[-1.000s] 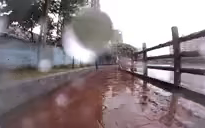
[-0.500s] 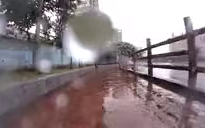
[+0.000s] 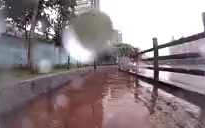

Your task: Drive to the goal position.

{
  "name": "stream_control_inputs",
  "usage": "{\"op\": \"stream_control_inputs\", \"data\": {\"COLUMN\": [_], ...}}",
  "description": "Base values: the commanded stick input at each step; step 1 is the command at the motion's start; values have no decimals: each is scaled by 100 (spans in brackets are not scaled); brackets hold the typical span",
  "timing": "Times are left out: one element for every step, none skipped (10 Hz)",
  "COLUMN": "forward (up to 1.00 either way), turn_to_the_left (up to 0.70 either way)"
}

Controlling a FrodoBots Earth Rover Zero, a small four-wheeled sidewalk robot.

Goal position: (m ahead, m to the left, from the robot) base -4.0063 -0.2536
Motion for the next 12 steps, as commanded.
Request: {"op": "stream_control_inputs", "data": {"forward": [100, 100, 100, 100, 100, 100, 100, 100, 100, 100, 100, 100], "turn_to_the_left": [0, 0, 0, 0, 0, 0, 0, 0, 0, 0, 0, 0]}}
